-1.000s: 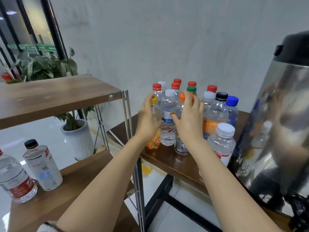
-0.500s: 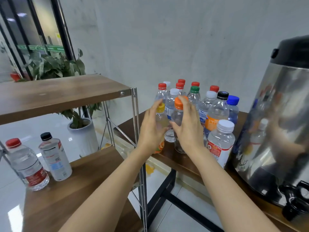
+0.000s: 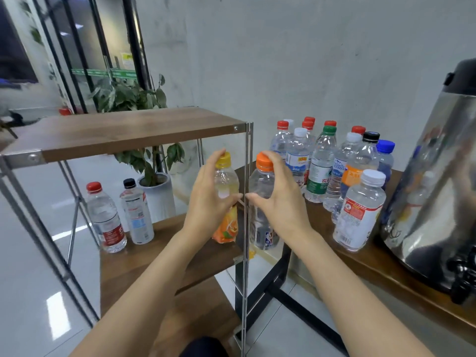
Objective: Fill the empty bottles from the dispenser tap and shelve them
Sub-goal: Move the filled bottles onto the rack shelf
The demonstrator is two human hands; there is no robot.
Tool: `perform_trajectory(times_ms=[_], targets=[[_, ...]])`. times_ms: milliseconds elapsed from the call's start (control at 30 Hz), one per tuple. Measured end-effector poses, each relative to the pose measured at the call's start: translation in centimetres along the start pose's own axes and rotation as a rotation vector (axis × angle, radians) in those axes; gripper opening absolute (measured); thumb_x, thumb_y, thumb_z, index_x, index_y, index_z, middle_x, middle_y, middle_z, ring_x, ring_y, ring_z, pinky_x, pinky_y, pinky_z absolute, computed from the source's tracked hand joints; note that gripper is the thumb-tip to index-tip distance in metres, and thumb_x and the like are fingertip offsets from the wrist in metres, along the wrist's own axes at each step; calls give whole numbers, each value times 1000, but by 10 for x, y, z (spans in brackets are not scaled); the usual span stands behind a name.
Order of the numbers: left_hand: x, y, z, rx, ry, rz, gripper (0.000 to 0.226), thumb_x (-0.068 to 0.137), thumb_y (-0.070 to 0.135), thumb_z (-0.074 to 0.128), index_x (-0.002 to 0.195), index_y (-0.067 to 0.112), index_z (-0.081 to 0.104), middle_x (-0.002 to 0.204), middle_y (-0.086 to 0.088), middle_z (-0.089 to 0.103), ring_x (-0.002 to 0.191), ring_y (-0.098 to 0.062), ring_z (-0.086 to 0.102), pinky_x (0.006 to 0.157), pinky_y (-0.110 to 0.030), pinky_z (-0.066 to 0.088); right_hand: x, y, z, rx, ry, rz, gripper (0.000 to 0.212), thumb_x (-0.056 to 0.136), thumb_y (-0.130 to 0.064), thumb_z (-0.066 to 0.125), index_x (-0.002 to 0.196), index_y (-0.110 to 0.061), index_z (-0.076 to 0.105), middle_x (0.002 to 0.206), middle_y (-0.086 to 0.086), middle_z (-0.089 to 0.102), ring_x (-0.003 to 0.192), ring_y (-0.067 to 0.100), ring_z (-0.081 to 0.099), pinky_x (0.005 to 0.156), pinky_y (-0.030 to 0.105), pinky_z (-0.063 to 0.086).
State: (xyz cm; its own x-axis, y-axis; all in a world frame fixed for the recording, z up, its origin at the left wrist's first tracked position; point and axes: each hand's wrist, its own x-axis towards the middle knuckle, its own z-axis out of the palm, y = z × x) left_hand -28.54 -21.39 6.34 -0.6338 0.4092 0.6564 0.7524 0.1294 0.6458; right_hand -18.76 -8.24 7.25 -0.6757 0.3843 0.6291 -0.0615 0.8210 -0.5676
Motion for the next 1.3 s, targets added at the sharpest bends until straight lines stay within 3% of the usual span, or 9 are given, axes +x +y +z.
perform_trajectory(times_ms=[133,433,567,700,833,967,1067,1200,1300], targets=[[-9,-18,-33,35,32,-43,94,72,8,86,149,23,34,148,2,44,137,-13,41,114,-38,37,-2,-21,31,90,-69,-30,87,77,-27,83,143,-38,27,133,-4,50,120,15,51,96,37,50],[-1,-94,-60,125,188,-260,93,72,8,85,148,29,35,149,6,43,134,-11,41,110,-30,38,24,-23,126,306,-216,14,85,77,-19,82,140,-41,30,138,-6,49,123,14,51,99,42,51],[7,-138,-49,195,223,-290,95,70,10,88,147,27,36,143,1,48,125,-7,44,98,-11,34,47,-6,171,364,-291,51,85,78,-27,82,142,-43,30,144,-8,45,128,12,49,104,37,46],[19,-170,-37,219,241,-423,94,74,15,86,150,29,32,141,0,48,115,-3,45,81,-3,32,65,14,208,386,-297,48,87,76,-33,83,147,-27,33,148,-6,43,136,11,40,112,29,35],[32,-199,-32,298,235,-451,89,78,20,83,150,25,31,145,-3,45,109,0,41,77,3,30,81,33,240,357,-304,20,86,77,-29,81,148,-25,32,147,-1,44,136,15,42,113,38,39],[41,-223,-30,324,244,-480,88,79,18,83,150,26,31,144,-4,45,113,-11,50,82,-11,35,100,45,263,343,-335,24,86,77,-24,82,147,-25,33,146,1,44,135,19,43,110,38,42],[45,-238,-27,329,231,-486,86,82,13,80,151,26,30,145,-4,44,101,-1,47,77,-7,36,108,54,279,362,-354,37,84,77,-21,83,145,-26,34,143,2,46,132,19,45,108,42,44],[46,-257,-22,312,196,-501,86,83,13,78,151,27,27,146,-5,42,108,-10,56,88,-25,43,114,62,295,399,-365,48,82,78,-17,82,145,-25,34,145,2,44,135,19,42,111,41,40],[46,-260,-19,311,201,-512,83,85,11,76,151,25,27,143,-5,41,93,9,51,89,-22,39,120,63,301,405,-361,26,83,78,-15,82,145,-25,34,145,2,44,134,17,41,109,32,37]])
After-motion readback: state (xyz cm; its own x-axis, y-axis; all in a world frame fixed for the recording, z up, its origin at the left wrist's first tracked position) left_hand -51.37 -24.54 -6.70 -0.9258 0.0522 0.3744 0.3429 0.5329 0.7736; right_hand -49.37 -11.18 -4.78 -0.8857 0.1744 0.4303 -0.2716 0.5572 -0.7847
